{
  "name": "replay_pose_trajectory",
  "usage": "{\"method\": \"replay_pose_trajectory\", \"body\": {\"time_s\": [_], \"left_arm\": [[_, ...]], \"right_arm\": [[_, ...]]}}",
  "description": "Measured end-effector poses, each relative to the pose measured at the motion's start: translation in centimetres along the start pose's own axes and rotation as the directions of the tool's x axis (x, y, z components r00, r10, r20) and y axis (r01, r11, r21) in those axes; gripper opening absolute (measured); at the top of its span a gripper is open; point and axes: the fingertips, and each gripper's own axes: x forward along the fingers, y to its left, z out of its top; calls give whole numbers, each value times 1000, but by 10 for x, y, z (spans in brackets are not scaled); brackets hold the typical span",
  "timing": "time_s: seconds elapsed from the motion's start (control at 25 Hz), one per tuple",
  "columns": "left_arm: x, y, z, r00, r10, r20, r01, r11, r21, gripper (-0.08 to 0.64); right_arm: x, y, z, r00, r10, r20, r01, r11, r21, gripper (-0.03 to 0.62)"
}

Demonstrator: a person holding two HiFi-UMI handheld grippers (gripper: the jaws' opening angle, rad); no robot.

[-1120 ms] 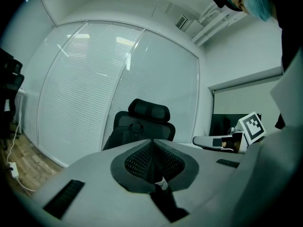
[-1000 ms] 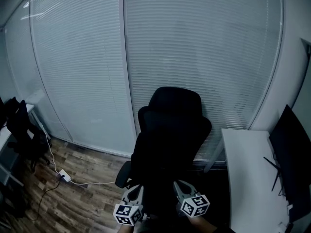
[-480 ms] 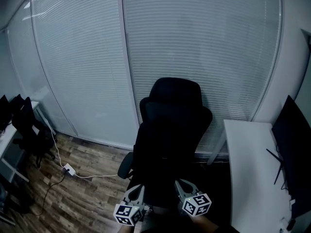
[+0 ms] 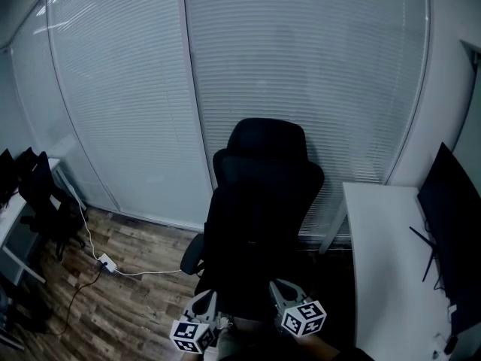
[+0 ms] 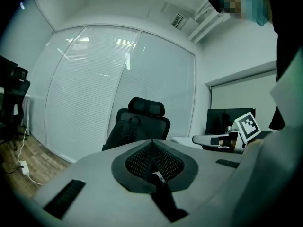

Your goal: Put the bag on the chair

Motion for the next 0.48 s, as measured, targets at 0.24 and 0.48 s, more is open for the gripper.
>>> {"method": "replay_pose_trajectory", "body": {"time_s": [0.24,0.48], "left_arm": [[2,-4,-3,1000,3,7,-3,1000,-10,20],[0,-3,0,1000,8,13,-8,1000,-14,20]], "right_arm": [[-3,-7,-3,1000,-11,-6,12,1000,11,48],[-3,-8,-6,1000,-13,-15,13,999,40,46]]}}
